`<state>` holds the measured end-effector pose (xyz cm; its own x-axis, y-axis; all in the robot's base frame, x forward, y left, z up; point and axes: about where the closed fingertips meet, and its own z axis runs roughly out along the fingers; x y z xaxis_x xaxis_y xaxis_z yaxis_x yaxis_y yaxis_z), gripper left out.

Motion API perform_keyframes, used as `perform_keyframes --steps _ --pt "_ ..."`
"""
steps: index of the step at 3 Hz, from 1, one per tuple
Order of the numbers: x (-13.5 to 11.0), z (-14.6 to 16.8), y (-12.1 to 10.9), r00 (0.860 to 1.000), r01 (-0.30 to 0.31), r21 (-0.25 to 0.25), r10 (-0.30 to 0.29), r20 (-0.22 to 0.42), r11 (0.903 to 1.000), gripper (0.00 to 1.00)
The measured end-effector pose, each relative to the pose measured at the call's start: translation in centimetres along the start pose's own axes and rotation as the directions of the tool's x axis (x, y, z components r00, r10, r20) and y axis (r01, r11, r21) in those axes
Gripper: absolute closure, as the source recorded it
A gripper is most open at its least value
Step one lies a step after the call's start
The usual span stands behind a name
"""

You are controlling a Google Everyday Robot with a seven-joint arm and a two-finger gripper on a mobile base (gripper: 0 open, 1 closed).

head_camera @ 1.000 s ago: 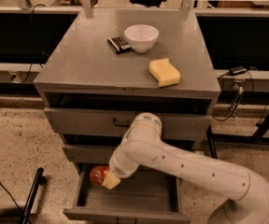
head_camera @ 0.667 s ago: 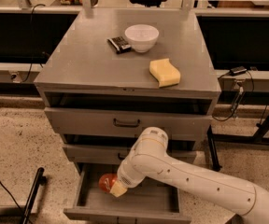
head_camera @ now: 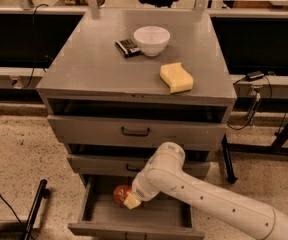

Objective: Place coke can into bottom drawer

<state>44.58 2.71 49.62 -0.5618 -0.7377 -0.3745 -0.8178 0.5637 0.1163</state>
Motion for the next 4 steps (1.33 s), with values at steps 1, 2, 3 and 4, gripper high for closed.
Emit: perform_keyframes --steps 1,2,3,4 --pt "3.2 4.6 -3.7 0.992 -0.113 0.033 0.111 0.064 0.9930 1.00" --pt "6.3 7.9 -6.9 0.962 -0.229 0.043 0.219 0.161 0.9724 1.00" --pt "7.9 9.3 -8.4 0.942 -0.287 0.058 0.270 0.201 0.9562 1.00" --pt "8.0 9.5 -8.5 0.941 -0.290 0.059 0.273 0.202 0.9552 1.00"
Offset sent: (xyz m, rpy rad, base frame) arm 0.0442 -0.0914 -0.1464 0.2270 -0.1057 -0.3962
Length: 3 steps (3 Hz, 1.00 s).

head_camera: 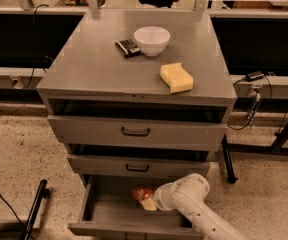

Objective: Place coke can into bottom drawer

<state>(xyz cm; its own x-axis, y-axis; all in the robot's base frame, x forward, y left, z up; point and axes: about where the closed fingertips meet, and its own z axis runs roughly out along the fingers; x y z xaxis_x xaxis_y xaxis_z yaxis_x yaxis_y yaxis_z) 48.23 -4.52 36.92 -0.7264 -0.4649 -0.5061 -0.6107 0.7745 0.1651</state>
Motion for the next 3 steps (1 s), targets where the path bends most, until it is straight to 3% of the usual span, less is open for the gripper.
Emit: perform_keyframes --steps 1,2,3 --pt "0.4 1.4 0.1 1.000 0.005 -0.012 -0.005 -0.029 0.9999 1.00" --pt "1.2 4.6 -1.2 0.999 -0.040 -0.051 0.039 -0.023 0.9979 1.00" --pt "2.9 8.8 -3.4 0.994 -0.106 -0.108 0.109 0.020 0.9885 1.00"
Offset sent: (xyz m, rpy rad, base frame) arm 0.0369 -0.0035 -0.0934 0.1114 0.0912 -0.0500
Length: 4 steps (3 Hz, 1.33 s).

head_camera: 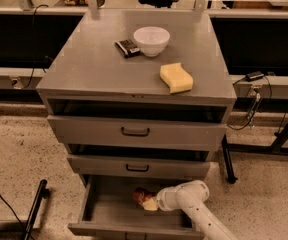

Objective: Place coke can into bottom drawer

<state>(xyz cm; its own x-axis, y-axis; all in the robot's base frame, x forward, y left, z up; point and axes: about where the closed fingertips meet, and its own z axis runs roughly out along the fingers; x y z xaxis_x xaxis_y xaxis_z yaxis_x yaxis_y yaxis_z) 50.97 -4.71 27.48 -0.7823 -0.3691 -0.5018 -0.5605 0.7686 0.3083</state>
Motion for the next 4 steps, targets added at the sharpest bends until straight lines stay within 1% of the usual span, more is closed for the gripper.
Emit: perform_keyframes --steps 1,2,3,4 --pt "0.8 1.8 -1.1 1.000 -0.021 -0.031 0.022 0.022 0.9993 1.00" --pt "1.5 2.9 -1.7 0.999 -0.039 -0.048 0.041 0.029 0.9981 0.82" --pt "2.2 3.7 -2.3 0.992 -0.099 -0.055 0.102 0.068 0.9936 0.59" --pt "2.2 3.9 -2.2 0.993 -0.097 -0.058 0.101 0.065 0.9936 0.35"
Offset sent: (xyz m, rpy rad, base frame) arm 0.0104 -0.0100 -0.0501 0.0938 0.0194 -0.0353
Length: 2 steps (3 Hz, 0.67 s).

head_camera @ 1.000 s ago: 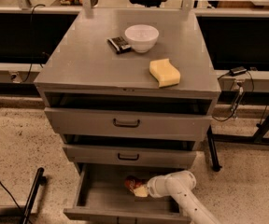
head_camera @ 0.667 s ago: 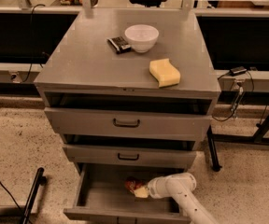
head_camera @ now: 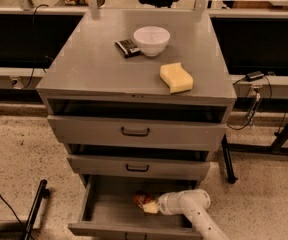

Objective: Place coke can into bottom drawer

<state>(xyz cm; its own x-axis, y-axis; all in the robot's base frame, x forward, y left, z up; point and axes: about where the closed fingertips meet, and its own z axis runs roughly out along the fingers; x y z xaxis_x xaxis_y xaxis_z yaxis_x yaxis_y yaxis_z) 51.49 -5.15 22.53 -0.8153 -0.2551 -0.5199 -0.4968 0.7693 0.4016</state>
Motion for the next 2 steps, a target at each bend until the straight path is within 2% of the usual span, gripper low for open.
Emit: perform_keyframes --steps 1,2 --pt "0.15 0.23 0.11 1.000 0.000 -0.002 0.000 -0.003 1.0000 0.12" --pt "0.28 0.41 0.20 1.000 -0.001 -0.004 0.001 -0.006 1.0000 0.00"
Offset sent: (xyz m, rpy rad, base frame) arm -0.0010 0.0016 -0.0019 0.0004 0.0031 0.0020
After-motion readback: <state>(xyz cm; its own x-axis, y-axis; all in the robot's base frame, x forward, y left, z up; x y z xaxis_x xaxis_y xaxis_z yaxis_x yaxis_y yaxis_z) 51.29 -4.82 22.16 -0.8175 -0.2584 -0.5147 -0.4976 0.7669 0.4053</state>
